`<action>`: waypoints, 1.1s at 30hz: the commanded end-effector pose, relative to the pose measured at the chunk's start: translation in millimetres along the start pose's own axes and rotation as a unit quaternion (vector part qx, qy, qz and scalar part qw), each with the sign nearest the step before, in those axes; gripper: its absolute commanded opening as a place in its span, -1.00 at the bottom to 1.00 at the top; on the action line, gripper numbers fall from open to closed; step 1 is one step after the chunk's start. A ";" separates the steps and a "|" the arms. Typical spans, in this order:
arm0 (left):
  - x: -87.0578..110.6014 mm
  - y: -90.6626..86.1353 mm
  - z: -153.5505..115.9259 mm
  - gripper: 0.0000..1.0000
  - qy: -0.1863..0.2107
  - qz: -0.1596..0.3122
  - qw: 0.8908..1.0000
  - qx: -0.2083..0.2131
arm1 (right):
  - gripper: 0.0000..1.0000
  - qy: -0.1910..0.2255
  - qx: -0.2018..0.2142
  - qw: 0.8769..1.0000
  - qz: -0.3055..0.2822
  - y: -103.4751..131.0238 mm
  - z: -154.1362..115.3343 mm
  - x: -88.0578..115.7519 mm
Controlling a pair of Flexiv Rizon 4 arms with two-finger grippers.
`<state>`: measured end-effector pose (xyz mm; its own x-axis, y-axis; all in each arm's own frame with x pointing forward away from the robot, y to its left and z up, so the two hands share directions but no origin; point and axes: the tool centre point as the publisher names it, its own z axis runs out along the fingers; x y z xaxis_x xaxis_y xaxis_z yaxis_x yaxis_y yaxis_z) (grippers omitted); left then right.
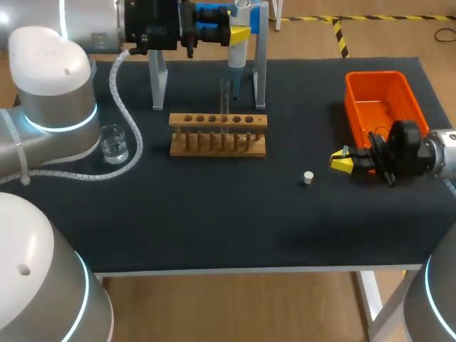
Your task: Invert the test tube, pick up the pipette, mount the tip to pipette, aspirate from beaker and dispense into the tube, eject the tip, return the pipette, and cap with the stopper.
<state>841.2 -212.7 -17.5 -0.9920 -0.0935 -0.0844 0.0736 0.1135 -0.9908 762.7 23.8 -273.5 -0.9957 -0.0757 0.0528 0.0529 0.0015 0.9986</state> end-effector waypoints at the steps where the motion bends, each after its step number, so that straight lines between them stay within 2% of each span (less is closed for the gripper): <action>1: -6.2 -3.6 6.8 -1.00 0.009 -0.009 1.000 -0.006 | -1.00 0.000 0.000 1.000 0.000 0.1 -0.8 0.8; 8: -9.5 -6.3 12.3 -1.00 0.020 -0.034 0.999 -0.018 | -1.00 0.000 0.000 1.000 0.000 0.1 -0.8 0.8; 33: -15.4 -14.7 12.7 -1.00 0.011 -0.038 0.999 -0.013 | -1.00 0.000 0.000 1.000 0.000 0.1 -0.8 0.8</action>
<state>857.7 -224.9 -3.2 -0.9970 -0.0774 -0.0053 -0.0050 0.1324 -0.9912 762.7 23.8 -273.5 -0.9957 -0.0757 0.0528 0.0528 0.0015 0.9986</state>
